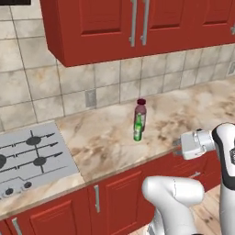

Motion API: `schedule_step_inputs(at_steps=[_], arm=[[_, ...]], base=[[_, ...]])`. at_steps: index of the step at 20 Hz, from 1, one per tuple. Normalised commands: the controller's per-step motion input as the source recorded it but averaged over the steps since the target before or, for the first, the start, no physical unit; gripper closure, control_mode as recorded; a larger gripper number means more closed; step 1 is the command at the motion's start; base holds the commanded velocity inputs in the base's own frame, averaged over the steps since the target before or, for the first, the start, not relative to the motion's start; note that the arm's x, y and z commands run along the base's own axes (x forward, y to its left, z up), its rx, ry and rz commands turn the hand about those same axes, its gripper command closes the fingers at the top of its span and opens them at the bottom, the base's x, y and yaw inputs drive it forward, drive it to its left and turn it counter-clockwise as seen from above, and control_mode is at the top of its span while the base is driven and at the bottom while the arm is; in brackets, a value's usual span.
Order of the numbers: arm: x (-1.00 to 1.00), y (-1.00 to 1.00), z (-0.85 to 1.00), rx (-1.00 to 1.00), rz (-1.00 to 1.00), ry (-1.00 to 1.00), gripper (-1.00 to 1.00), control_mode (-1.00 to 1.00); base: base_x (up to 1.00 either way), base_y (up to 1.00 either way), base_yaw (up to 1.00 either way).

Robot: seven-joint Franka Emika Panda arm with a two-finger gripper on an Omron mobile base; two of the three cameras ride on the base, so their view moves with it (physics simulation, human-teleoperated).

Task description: Place the drinks on the dining counter in a tight cluster.

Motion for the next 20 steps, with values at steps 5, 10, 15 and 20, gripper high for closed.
schedule_step_inputs(at_steps=[5,10,15,20], arm=[[0.0,0.0,0.0,0.0,0.0,0.0,-1.0,1.0],[0.0,0.0,0.0,0.0,0.0,0.0,-1.0,1.0],[0.0,0.0,0.0,0.0,0.0,0.0,-1.0,1.0],[0.0,0.0,0.0,0.0,0.0,0.0,-1.0,1.0]], base=[[0.57,-0.43,0.03],[0.5,-0.37,0.12],[0.32,-0.26,0.37],[0.29,-0.2,0.48]])
